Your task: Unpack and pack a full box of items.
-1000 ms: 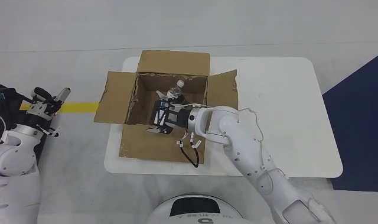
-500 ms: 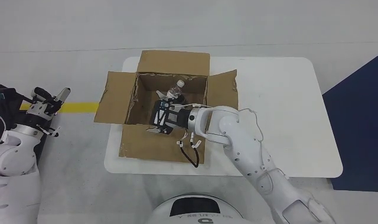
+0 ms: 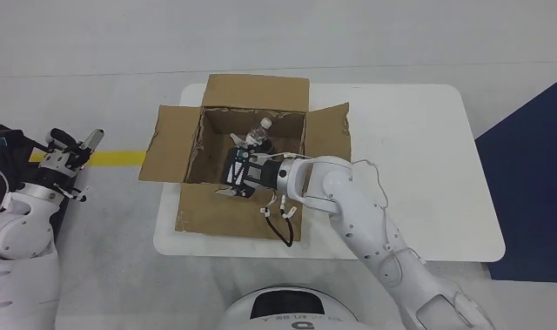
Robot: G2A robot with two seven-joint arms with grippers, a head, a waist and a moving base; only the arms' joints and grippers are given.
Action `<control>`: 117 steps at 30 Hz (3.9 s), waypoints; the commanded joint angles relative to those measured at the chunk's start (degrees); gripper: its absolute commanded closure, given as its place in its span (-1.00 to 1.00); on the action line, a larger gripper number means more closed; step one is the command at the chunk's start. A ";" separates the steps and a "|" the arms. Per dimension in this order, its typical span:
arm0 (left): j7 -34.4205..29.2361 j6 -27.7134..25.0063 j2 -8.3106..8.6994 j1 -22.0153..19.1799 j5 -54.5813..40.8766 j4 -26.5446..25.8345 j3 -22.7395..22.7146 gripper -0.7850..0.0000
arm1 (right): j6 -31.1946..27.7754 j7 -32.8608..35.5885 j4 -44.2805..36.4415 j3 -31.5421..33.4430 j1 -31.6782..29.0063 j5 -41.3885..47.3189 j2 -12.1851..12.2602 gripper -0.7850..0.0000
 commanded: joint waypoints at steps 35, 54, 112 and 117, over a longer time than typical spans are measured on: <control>0.00 0.00 0.00 0.00 0.00 0.00 0.00 -1.00 | 35.83 15.70 11.07 11.03 0.66 46.02 -0.54 -1.00; 0.00 0.00 0.00 0.00 0.00 0.00 0.00 -1.00 | 49.87 25.33 25.69 3.52 13.98 45.64 -2.58 0.02; 0.00 0.00 0.00 0.00 0.00 0.00 0.00 -1.00 | 57.72 29.34 30.19 0.25 16.97 43.97 -3.28 0.76; 0.00 0.00 0.00 0.00 0.00 0.00 0.00 -1.00 | 57.68 29.53 31.01 -0.47 17.69 44.31 -3.59 1.00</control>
